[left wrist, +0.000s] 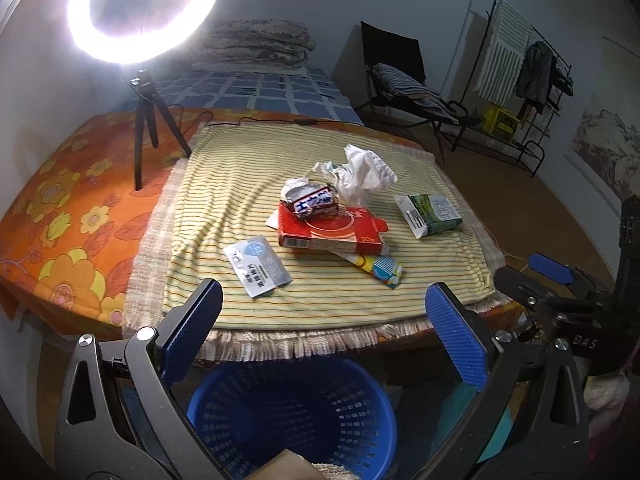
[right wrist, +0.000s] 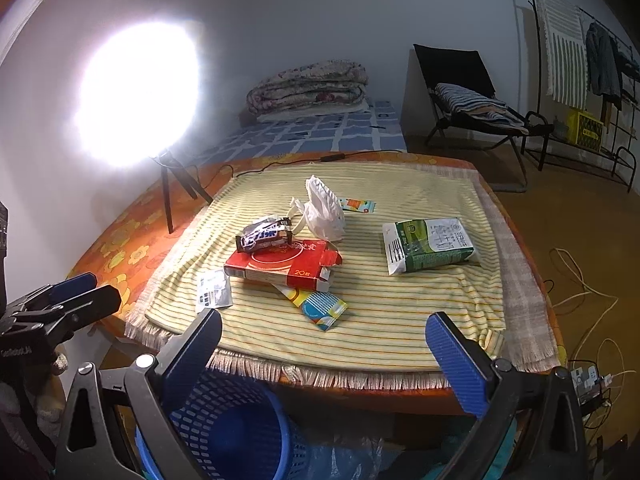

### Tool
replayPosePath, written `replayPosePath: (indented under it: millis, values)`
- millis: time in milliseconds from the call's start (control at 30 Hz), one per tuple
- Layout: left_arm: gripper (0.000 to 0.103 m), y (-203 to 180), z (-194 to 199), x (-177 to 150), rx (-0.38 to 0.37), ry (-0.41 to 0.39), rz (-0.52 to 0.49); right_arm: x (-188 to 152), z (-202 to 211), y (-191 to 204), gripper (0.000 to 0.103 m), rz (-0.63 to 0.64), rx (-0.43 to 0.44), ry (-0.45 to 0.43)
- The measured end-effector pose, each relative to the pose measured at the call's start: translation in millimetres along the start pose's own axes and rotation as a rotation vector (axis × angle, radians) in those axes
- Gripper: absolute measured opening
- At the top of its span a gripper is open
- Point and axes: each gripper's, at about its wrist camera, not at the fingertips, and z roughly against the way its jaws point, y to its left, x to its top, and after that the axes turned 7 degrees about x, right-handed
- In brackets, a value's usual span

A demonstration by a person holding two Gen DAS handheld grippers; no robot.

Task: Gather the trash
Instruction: 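Move both tools toward the trash on the striped blanket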

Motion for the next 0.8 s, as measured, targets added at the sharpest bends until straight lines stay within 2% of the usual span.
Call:
replayPosePath:
  millis: [300,567,800]
  values:
    - [0.103,-2,-8,-3,0.012,0.002,0.000,-3,-18,-10,0.103,-0.028,0.003,0.020]
    - [0.103,10,-34,-7,0.034,0.056,0.012,-6,-29,-13,0.103,-0.028,-0.016,0.044]
    - [0.103,13,-43,-10,0.051,0.069,0.005,-10,-34,-15,0.103,-0.035,-0.021,0.059]
